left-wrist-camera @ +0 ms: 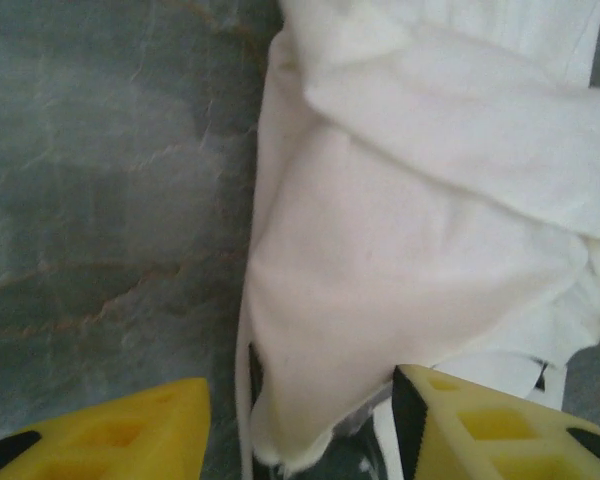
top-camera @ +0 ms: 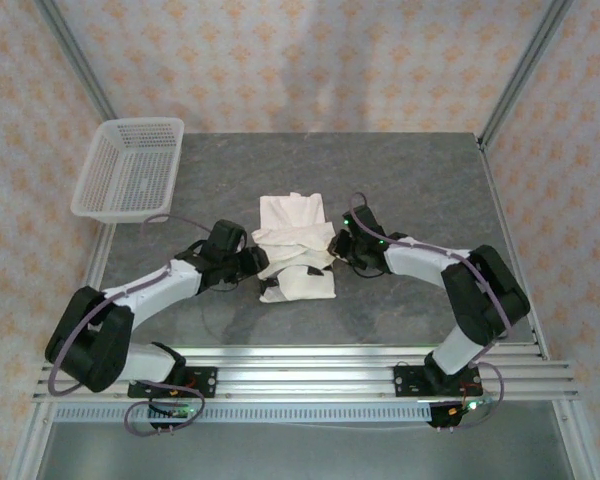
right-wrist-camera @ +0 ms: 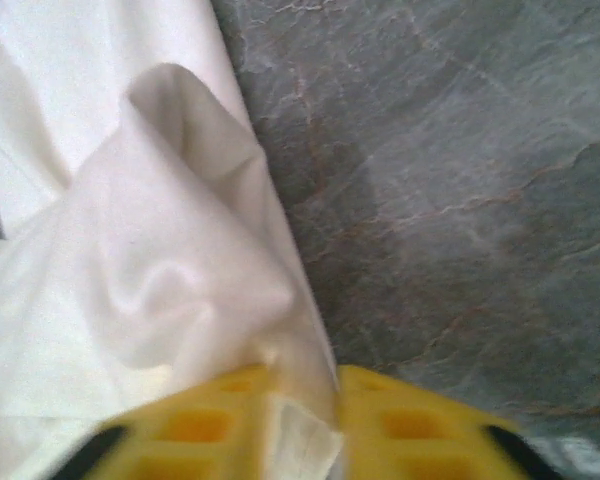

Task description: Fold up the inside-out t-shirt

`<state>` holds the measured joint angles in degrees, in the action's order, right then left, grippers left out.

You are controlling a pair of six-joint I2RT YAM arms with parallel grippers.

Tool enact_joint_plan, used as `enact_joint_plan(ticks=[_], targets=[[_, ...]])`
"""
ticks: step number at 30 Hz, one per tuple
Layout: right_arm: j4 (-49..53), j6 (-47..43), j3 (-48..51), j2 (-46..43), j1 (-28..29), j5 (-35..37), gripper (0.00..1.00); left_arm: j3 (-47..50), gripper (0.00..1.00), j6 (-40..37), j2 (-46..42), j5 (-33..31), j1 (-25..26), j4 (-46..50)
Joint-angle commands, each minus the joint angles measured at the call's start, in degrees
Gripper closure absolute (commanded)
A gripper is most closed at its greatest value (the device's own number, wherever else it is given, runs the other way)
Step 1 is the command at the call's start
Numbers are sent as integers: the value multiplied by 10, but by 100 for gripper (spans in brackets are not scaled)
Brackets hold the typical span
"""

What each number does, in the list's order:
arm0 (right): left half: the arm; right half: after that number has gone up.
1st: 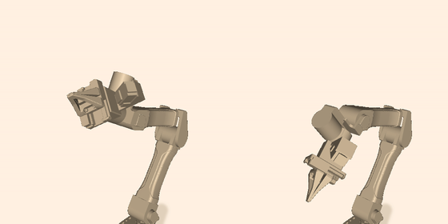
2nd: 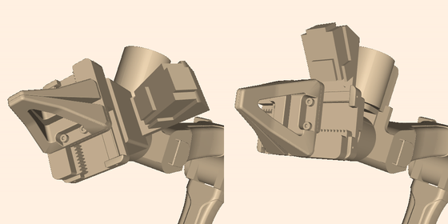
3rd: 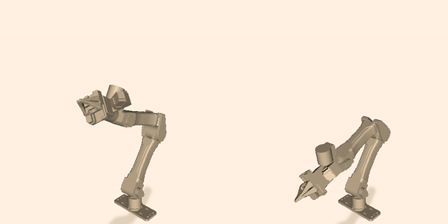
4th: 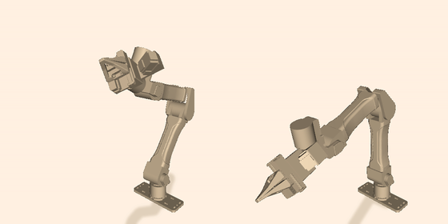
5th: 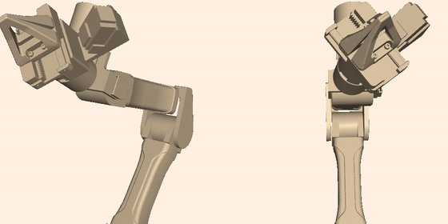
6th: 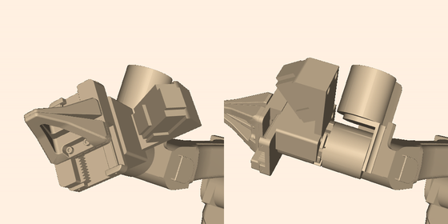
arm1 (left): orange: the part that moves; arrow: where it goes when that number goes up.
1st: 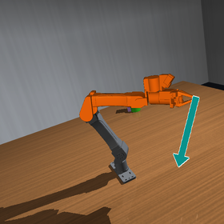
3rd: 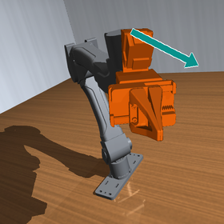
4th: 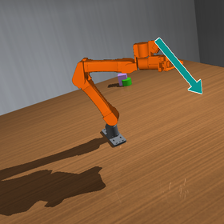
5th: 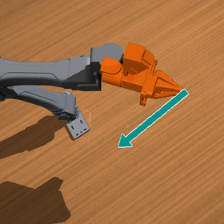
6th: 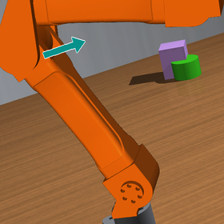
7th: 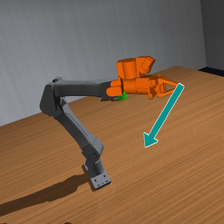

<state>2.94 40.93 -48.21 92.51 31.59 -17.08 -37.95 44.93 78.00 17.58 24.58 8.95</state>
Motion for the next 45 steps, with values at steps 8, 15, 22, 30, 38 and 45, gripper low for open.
enact_joint_plan(ticks=[8, 15, 22, 30, 38, 45], targets=[[-4, 0, -15, -27, 4, 0, 89, -32, 66, 8, 54, 23, -7, -79], [2, 23, -43, -19, 3, -11, 100, -43, 100, 28, 62, 46, -21, -86], [23, 55, -146, 54, -30, -3, 100, -125, 100, 63, 133, 75, -92, -104], [8, 28, -322, 207, -82, -76, 95, -257, 84, 74, 298, 121, -130, -179], [37, -11, -417, 248, -121, -75, 67, -365, 44, 70, 365, 110, -167, -169], [67, -66, -355, 199, -137, -90, 75, -348, 40, 29, 294, 99, -189, -115]])
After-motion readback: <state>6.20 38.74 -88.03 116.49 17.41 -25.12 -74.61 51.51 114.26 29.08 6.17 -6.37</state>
